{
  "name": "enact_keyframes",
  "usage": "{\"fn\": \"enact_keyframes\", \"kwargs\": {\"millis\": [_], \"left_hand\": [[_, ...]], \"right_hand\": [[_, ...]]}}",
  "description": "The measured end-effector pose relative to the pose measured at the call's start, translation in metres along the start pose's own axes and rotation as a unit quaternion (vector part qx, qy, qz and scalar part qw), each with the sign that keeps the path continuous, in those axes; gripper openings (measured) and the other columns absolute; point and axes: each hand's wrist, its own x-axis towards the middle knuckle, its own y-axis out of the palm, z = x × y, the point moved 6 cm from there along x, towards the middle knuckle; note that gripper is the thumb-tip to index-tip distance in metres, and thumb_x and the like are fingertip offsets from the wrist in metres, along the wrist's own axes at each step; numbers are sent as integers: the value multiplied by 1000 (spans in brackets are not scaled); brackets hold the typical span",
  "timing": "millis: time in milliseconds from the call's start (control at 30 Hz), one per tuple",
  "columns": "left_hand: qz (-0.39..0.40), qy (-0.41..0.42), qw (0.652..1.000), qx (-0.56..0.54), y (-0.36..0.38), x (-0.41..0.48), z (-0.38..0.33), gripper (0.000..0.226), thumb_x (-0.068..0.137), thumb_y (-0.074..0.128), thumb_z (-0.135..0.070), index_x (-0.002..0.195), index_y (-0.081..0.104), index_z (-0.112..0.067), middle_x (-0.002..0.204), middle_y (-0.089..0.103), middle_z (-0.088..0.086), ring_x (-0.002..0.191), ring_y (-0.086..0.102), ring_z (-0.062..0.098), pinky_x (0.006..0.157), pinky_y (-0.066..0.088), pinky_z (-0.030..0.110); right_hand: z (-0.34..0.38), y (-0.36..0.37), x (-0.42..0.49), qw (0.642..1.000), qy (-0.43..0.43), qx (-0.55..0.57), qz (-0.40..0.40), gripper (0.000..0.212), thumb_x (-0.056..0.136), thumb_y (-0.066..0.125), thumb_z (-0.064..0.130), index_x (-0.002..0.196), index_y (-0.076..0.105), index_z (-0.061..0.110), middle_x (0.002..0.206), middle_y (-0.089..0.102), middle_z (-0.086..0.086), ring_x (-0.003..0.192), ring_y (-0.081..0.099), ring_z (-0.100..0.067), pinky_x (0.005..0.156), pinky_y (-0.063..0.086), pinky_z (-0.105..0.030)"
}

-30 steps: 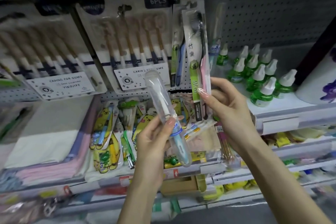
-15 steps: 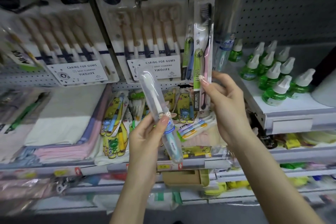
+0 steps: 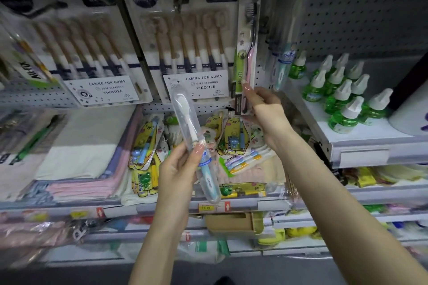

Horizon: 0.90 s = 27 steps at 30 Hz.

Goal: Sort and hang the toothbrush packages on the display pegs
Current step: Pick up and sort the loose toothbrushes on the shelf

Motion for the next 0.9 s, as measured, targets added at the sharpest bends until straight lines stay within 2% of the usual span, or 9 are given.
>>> {"fn": "enact_keyframes", "kwargs": {"millis": [67, 200, 367, 433, 500, 667, 733, 833, 900], "left_hand": [[-4, -5, 1000, 8, 1, 1, 1, 20, 91, 55, -14, 108, 65, -18, 85, 74, -11, 77, 69, 1, 61, 52, 14], [3, 8, 999, 35, 12, 5, -3, 20, 92, 57, -14, 110, 64, -19, 98, 74, -5, 89, 69, 2, 69, 51, 12], [51, 28, 996, 66, 47, 13, -13, 22, 90, 61, -13, 112, 64, -13, 98, 74, -5, 86, 68, -2, 67, 47, 6], [78, 34, 993, 76, 65, 14, -16, 18, 89, 62, -12, 107, 65, -16, 93, 73, -8, 83, 68, -3, 66, 47, 7], [98, 39, 991, 78, 81, 14, -20, 15, 88, 64, -11, 99, 65, -21, 87, 73, -11, 81, 68, -3, 65, 47, 7], [143, 58, 986, 61, 115, 12, -30, 16, 84, 68, -10, 94, 66, -23, 87, 74, -9, 83, 69, 0, 70, 51, 12], [155, 73, 984, 52, 126, 10, -31, 22, 83, 68, -9, 98, 65, -26, 89, 73, -16, 88, 67, -4, 73, 50, 10], [151, 77, 984, 51, 126, 6, -28, 39, 83, 69, -15, 119, 59, -26, 116, 66, -17, 105, 61, -7, 84, 48, 8], [144, 75, 985, 51, 124, 5, -25, 42, 83, 67, -19, 124, 59, -26, 120, 63, -18, 108, 59, -8, 80, 47, 5]], "right_hand": [[-16, -4, -13, 999, 31, -23, 39, 28, 90, 62, 42, 105, 57, 19, 99, 70, -3, 87, 70, -15, 83, 58, -34], [-65, -20, -55, 983, 131, -45, 118, 54, 77, 62, 58, 115, 56, 19, 113, 69, -9, 101, 69, -21, 88, 56, -36], [-52, -32, -90, 978, 65, -21, 195, 44, 81, 57, 43, 112, 63, 13, 106, 72, -7, 95, 70, -21, 77, 57, -28], [-41, -38, -96, 981, 13, -34, 192, 31, 80, 66, 38, 105, 65, 19, 101, 72, -5, 91, 70, -19, 76, 59, -32], [-30, -43, -99, 982, -22, -51, 182, 31, 75, 73, 32, 103, 65, 20, 98, 71, -5, 85, 69, -17, 75, 59, -35], [-12, -59, -100, 985, -80, -50, 146, 33, 75, 71, 25, 105, 63, 17, 93, 70, -2, 84, 70, -24, 77, 58, -44], [-6, -68, -100, 983, -110, -55, 135, 31, 80, 66, 24, 109, 62, 14, 97, 70, -2, 89, 69, -20, 79, 59, -40], [2, -81, -101, 986, -131, -26, 102, 29, 84, 63, 22, 112, 60, 12, 102, 68, -8, 96, 69, -20, 80, 59, -41], [12, -92, -100, 986, -147, -21, 71, 29, 84, 62, 22, 112, 60, 13, 103, 70, -2, 96, 69, -18, 80, 59, -41]]}}
